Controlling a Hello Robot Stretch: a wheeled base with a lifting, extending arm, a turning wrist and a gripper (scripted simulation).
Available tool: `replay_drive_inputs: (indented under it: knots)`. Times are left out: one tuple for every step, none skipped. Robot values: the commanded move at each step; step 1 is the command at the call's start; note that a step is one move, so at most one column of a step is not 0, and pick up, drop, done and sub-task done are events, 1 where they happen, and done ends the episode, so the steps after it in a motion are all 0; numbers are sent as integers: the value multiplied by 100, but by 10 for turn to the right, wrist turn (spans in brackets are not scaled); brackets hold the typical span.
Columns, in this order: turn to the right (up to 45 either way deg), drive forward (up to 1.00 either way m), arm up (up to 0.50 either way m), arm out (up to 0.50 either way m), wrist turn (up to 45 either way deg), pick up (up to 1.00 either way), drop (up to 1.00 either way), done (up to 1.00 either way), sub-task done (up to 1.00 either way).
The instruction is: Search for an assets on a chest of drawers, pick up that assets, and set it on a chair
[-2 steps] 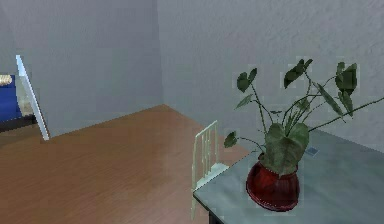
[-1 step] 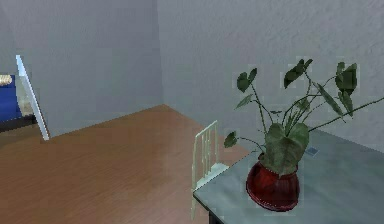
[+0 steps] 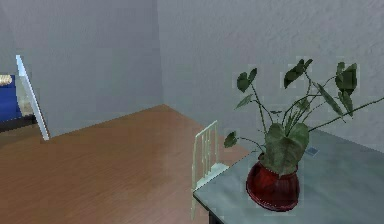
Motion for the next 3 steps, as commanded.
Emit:
replay_drive_inputs:
  knots:
    - [0, 0, 10, 0, 0, 0, 0, 0, 0]
    - [0, 0, 0, -8, 0, 0, 0, 0, 0]
    - [0, 0, 0, 0, 0, 0, 0, 100, 0]
